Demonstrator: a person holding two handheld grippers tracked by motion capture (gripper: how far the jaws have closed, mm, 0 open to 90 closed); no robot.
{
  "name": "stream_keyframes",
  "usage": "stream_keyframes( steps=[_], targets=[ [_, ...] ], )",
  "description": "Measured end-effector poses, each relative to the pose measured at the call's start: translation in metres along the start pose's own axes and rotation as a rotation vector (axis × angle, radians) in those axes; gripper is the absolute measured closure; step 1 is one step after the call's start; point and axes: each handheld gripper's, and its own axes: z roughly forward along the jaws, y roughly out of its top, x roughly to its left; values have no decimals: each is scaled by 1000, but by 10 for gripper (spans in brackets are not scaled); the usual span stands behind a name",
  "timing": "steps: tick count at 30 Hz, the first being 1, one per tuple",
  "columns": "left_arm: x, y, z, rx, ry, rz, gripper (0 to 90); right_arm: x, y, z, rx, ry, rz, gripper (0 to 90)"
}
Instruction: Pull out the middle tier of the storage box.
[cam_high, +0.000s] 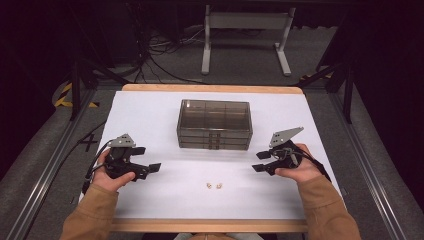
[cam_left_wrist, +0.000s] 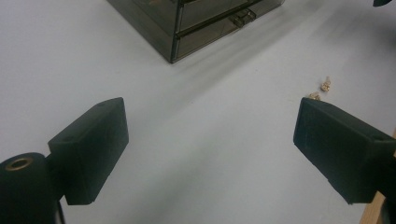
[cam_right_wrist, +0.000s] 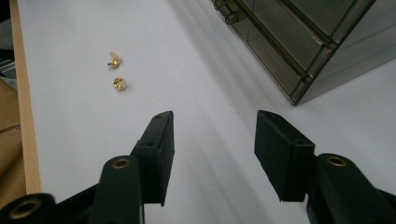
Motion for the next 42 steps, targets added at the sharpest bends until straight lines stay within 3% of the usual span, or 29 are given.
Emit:
stream_keyframes(
  steps=[19, 27, 39, 42],
  targets=[
    [-2, 1, 3, 7, -7, 11, 108, 20, 21, 23, -52, 73, -88, 515],
    [-1, 1, 3, 10, -9, 12, 109, 21, 23, 33, -74, 104, -111, 517],
    [0, 3, 3, 2, -8, 5, 111, 24, 23, 32, -89, 114, -134, 522],
    [0, 4, 4, 4, -10, 8, 112, 27, 22, 30, -98, 97, -164, 522]
  ],
)
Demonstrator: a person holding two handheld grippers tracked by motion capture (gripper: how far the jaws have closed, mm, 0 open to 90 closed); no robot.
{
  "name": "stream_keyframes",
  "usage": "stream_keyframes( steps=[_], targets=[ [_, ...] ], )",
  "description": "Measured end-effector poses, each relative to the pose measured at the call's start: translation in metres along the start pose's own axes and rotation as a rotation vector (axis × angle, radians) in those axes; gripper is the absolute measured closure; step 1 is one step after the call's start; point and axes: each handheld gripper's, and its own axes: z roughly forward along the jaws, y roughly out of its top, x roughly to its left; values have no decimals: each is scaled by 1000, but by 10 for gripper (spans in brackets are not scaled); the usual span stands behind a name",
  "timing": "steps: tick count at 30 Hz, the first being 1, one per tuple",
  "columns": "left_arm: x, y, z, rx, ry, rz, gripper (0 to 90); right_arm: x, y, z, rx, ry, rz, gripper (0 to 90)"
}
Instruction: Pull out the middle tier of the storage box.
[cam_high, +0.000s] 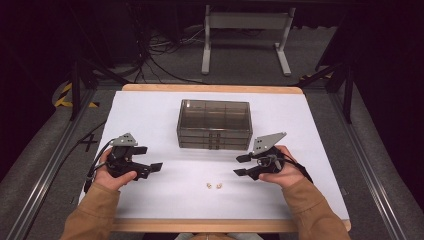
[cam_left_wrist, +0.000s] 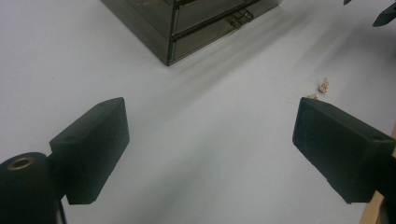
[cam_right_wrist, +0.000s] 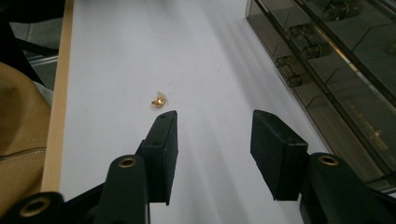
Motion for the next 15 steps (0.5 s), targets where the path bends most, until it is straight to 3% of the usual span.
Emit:
stream_keyframes(
  steps=[1, 2, 4, 9, 15],
  targets=[
    [0, 0, 0, -1, 0, 0, 112, 3, 1, 0, 6, -20, -26, 520],
    [0, 0, 0, -1, 0, 0, 112, 3, 1, 0, 6, -20, -26, 520],
    [0, 1, 0, -7, -2, -3, 112, 9, 1, 1, 11, -23, -78, 519],
    [1, 3, 2, -7, -6, -4, 112, 12, 2, -2, -7, -53, -110, 524],
    [1, 5, 5, -3, -11, 1, 112, 16, 0, -7, -43, -105, -188, 528]
  ],
)
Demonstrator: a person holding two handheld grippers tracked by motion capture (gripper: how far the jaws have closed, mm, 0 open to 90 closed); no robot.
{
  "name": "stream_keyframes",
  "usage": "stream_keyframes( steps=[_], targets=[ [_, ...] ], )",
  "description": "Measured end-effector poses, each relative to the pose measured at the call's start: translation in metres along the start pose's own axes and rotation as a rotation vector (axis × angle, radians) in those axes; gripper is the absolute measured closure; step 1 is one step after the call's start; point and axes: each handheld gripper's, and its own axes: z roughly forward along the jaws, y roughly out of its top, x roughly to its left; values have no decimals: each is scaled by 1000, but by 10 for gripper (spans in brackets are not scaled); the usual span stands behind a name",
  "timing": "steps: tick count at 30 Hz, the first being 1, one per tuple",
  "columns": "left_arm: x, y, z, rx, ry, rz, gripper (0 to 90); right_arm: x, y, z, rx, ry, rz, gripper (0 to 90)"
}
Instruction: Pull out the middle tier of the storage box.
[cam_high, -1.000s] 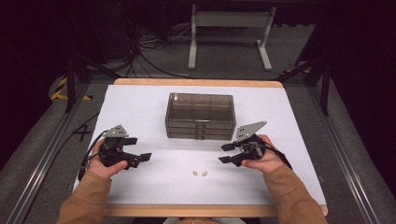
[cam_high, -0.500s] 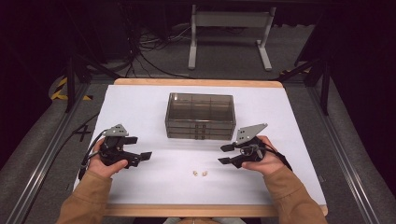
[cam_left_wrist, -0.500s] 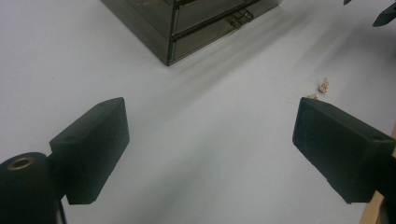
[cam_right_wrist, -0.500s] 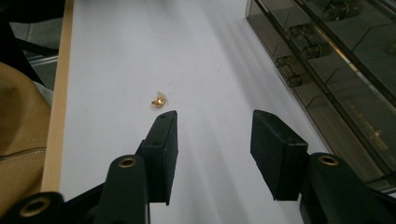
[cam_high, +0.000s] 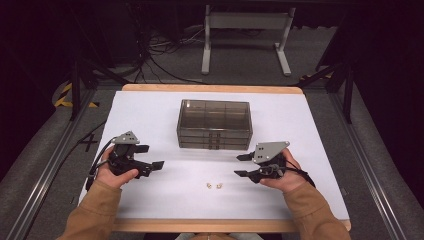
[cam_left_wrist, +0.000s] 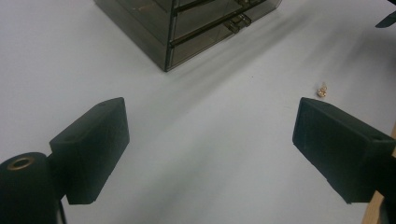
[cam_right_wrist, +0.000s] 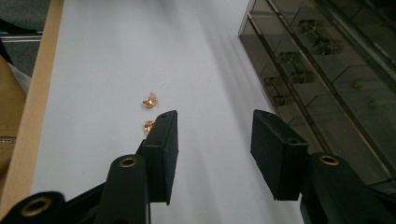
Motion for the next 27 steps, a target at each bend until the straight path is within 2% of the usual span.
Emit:
stream_keyframes(
  steps=[5, 11, 13, 14, 18, 24, 27],
  targets=[
    [0, 1, 2, -1, -7, -2, 113, 4, -1, 0, -16, -51, -94, 541],
    [1, 1, 1, 1, -9, -1, 113, 9, -1, 4, -11, -116, -199, 557],
    [1, 1, 1, 0, -8, -1, 113, 12, 0, 4, -17, -144, -261, 552],
    [1, 1, 1, -2, -5, -2, 113, 12, 0, 4, -17, -144, -261, 552],
    [1, 1, 1, -2, -6, -2, 114, 15, 1, 5, -26, -181, -334, 542],
    [2, 1, 1, -6, -5, -5, 114, 21, 2, 8, 11, -247, -417, 547],
    [2, 1, 0, -7, -4, -5, 114, 23, 3, 10, 20, -265, -433, 548]
  ],
)
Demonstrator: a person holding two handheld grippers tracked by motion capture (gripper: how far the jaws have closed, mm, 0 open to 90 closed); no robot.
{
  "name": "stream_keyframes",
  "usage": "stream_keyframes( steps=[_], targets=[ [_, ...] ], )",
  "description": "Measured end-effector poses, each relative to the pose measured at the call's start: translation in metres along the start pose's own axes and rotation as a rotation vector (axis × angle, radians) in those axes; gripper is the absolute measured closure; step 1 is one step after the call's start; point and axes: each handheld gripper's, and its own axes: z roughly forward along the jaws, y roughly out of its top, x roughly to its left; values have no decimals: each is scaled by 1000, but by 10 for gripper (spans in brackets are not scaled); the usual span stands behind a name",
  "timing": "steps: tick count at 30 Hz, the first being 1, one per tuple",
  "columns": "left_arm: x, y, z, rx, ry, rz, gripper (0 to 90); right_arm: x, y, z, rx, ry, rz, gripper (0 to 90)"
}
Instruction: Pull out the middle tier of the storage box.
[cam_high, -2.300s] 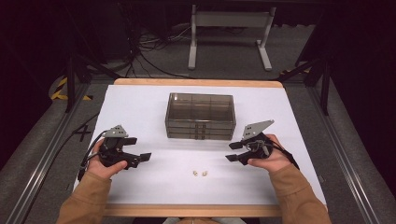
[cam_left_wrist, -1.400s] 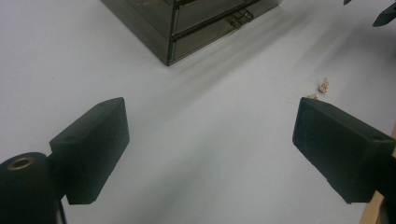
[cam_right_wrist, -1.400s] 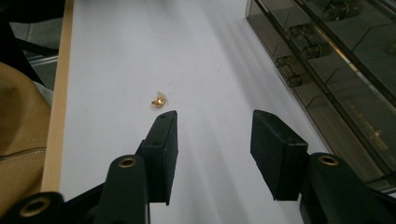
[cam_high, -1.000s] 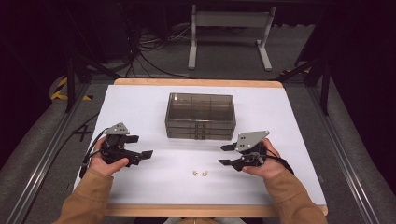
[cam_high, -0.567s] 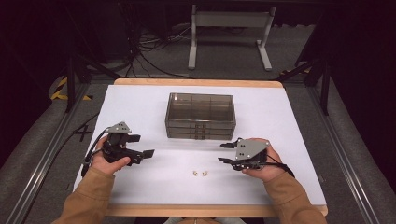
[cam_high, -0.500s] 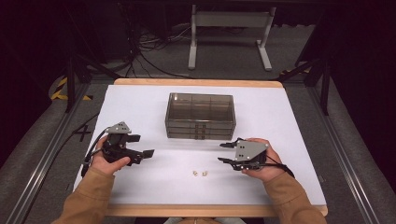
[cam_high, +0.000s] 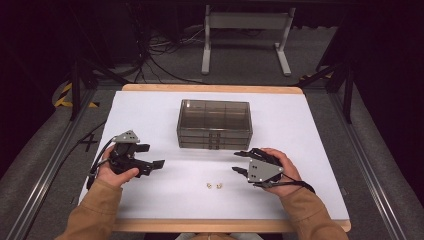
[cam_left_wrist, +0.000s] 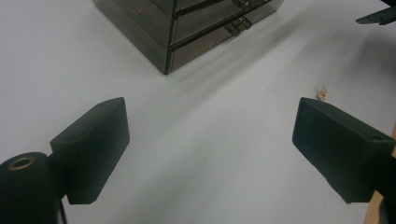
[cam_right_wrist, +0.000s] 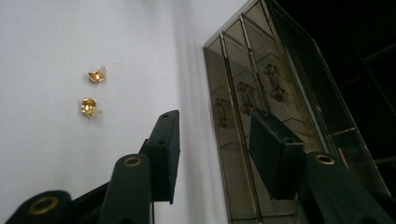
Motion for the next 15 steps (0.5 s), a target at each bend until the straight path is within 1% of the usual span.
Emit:
stream_keyframes(
  steps=[1, 2, 3, 6, 7, 8, 10, 12, 15],
  targets=[
    [0, 0, 0, -1, -1, -2, 114, 1, 1, 0, 12, -10, -21, 547],
    [0, 0, 0, -1, -1, -2, 114, 1, 1, 0, 12, -10, -21, 547],
    [0, 0, 0, -1, 1, -1, 114, 2, 1, 1, 11, -24, -27, 547],
    [0, 0, 0, 0, 3, -4, 114, 4, 2, 1, 42, -58, -51, 549],
    [0, 0, 0, 0, 3, -4, 114, 4, 2, 1, 42, -58, -51, 549],
    [0, 0, -1, 0, 4, -4, 114, 5, 2, 2, 51, -67, -61, 550],
    [0, 0, -1, -1, 4, -4, 114, 7, 3, 3, 71, -90, -97, 550],
    [0, 0, -1, -1, 4, -4, 114, 8, 4, 3, 74, -99, -102, 550],
    [0, 0, -1, -2, 3, -4, 114, 11, 5, 5, 96, -129, -136, 549]
  ],
)
